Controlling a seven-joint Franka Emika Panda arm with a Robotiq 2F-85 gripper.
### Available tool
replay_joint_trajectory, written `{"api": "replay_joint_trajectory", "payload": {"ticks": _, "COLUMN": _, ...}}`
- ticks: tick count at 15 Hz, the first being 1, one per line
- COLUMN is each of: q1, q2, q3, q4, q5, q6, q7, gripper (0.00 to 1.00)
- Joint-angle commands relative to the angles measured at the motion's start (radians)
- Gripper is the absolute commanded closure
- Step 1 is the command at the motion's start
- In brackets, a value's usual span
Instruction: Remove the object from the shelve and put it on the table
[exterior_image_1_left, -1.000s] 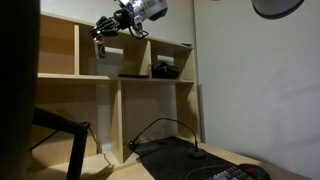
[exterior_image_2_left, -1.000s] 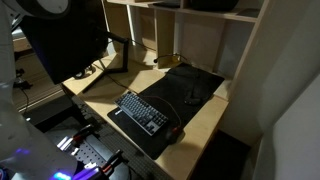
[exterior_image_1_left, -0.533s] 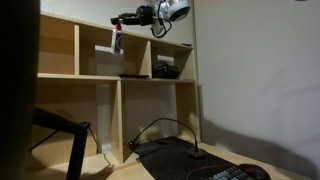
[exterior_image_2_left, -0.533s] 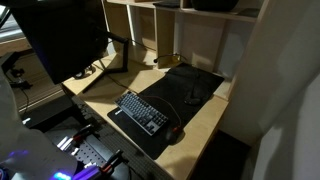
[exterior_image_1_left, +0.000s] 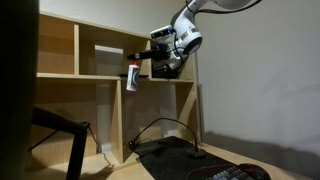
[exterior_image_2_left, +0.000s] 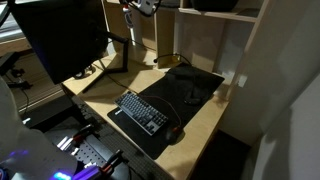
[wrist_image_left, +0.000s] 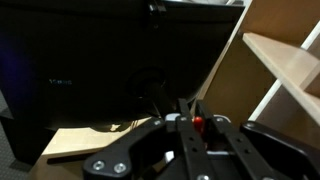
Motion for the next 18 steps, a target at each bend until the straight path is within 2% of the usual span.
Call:
{"api": "replay_joint_trajectory", "payload": {"ticks": 1, "q1": 0.053, "q2": -0.001, "q3": -0.063, "q4": -0.047, "q5": 0.008, "q6": -0.009, "q7": -0.006, "gripper": 0.87}}
{"api": "replay_joint_trajectory", "payload": {"ticks": 4, "q1": 0.068, "q2": -0.002, "q3": -0.076, "q4": -0.137, "q5": 0.007, "q6": -0.003, "q7": -0.031, "gripper": 0.87}}
{"api": "replay_joint_trajectory", "payload": {"ticks": 5, "q1": 0.069, "q2": -0.005, "q3": -0.076, "q4": -0.140, "q5": 0.007, "q6": -0.002, "q7": -0.031, "gripper": 0.97}}
{"api": "replay_joint_trajectory", "payload": {"ticks": 8, "q1": 0.105, "q2": 0.042, "q3": -0.104, "q4": -0.177, "q5": -0.041, "q6": 0.158, "q7": -0.053, "gripper": 0.97}}
{"api": "replay_joint_trajectory", "payload": {"ticks": 12, "q1": 0.130, "q2": 0.131, "q3": -0.108, "q4": -0.218, "q5": 0.022, "q6": 0.349, "q7": -0.130, "gripper": 0.97}}
{"api": "replay_joint_trajectory", "payload": {"ticks": 16, "q1": 0.128, "q2": 0.205, "q3": -0.096, "q4": -0.207, "q5": 0.120, "q6": 0.377, "q7": -0.149, "gripper": 0.97}}
{"api": "replay_joint_trajectory", "payload": {"ticks": 17, "q1": 0.130, "q2": 0.199, "q3": -0.107, "q4": -0.208, "q5": 0.076, "q6": 0.354, "q7": -0.135, "gripper": 0.87}}
{"api": "replay_joint_trajectory", "payload": {"ticks": 18, "q1": 0.131, "q2": 0.209, "q3": -0.107, "q4": -0.208, "q5": 0.092, "q6": 0.357, "q7": -0.139, "gripper": 0.87}}
